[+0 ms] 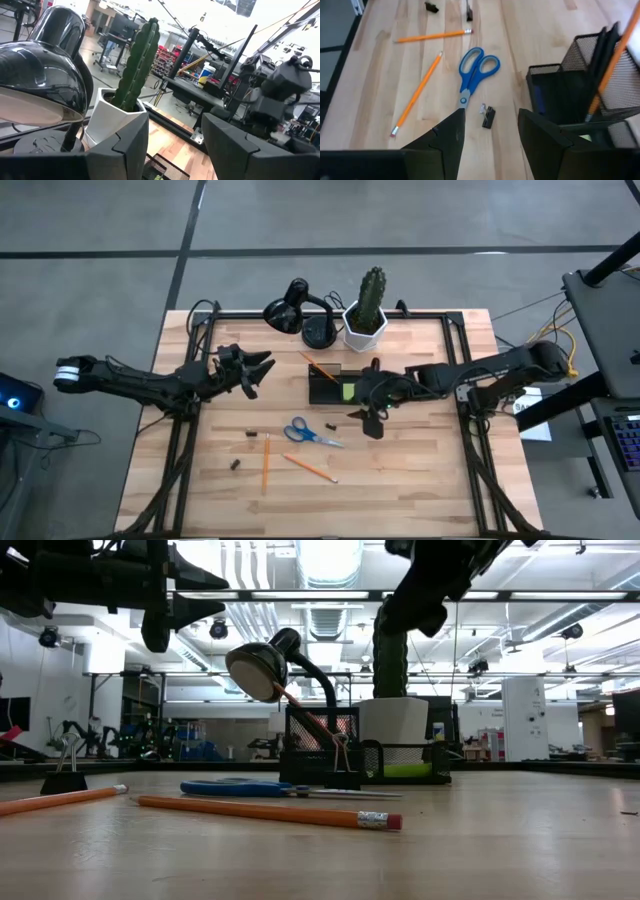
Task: Pick and place office supplies into organizer
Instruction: Put the top right clip into the mesh desk organizer
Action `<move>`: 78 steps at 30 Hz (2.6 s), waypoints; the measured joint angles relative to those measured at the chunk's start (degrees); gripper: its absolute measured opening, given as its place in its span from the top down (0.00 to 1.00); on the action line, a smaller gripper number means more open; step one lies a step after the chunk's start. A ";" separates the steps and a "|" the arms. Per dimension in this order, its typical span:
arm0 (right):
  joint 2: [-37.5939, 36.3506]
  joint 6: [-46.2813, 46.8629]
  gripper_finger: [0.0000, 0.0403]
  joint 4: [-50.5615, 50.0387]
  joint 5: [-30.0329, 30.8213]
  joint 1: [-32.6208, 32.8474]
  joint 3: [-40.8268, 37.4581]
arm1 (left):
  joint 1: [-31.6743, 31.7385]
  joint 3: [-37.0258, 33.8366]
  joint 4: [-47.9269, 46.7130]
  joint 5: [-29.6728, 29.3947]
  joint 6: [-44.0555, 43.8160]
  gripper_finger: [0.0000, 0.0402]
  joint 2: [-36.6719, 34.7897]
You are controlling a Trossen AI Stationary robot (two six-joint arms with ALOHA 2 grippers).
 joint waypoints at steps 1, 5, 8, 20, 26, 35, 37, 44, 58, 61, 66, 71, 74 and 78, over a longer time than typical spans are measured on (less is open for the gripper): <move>0.62 0.52 0.58 0.13 0.00 0.31 0.00 | 0.00 0.00 0.00 0.00 0.00 0.58 0.00; 3.77 3.14 0.57 1.19 -0.04 1.48 0.00 | 0.00 0.00 -0.07 0.00 -0.02 0.58 0.00; 6.58 3.01 0.56 2.18 0.00 2.15 0.00 | 0.00 -0.02 -0.07 0.00 0.02 0.58 0.00; 17.01 5.90 0.54 4.55 0.05 2.38 3.35 | 0.00 -0.02 -0.46 -0.06 0.02 0.58 0.00; 22.37 5.91 0.54 4.46 0.53 2.36 6.93 | 0.00 -0.04 -1.06 -0.21 0.03 0.58 -0.01; 26.56 6.99 0.55 3.91 2.80 2.31 9.57 | 0.00 -0.06 -1.64 -0.22 0.02 0.58 0.00; 26.53 7.01 0.55 3.52 4.18 2.31 9.41 | 0.00 -0.04 -1.71 -0.20 0.00 0.58 -0.01; 27.10 7.16 0.55 2.68 5.18 2.29 9.23 | -0.01 -0.04 -1.64 -0.20 0.00 0.58 -0.01; 28.41 7.60 0.55 3.24 5.19 1.86 9.11 | 0.00 -0.04 -1.60 -0.20 0.00 0.58 0.00; 28.41 8.50 0.55 3.47 5.33 1.66 9.11 | -0.01 -0.04 -1.60 -0.20 0.00 0.58 0.00; 28.41 9.30 0.57 4.55 5.52 1.31 9.11 | 0.00 -0.06 -1.60 -0.20 0.02 0.58 0.00; 28.41 9.08 0.63 4.50 5.43 1.33 9.11 | 0.00 -0.04 -1.61 -0.21 0.02 0.58 0.00; 28.41 9.06 0.66 4.46 5.33 1.33 9.11 | -0.02 -0.04 -1.62 -0.20 0.02 0.58 0.00; 28.40 9.03 0.71 4.42 5.16 1.33 9.11 | -0.02 -0.04 -1.62 -0.20 0.02 0.58 -0.02</move>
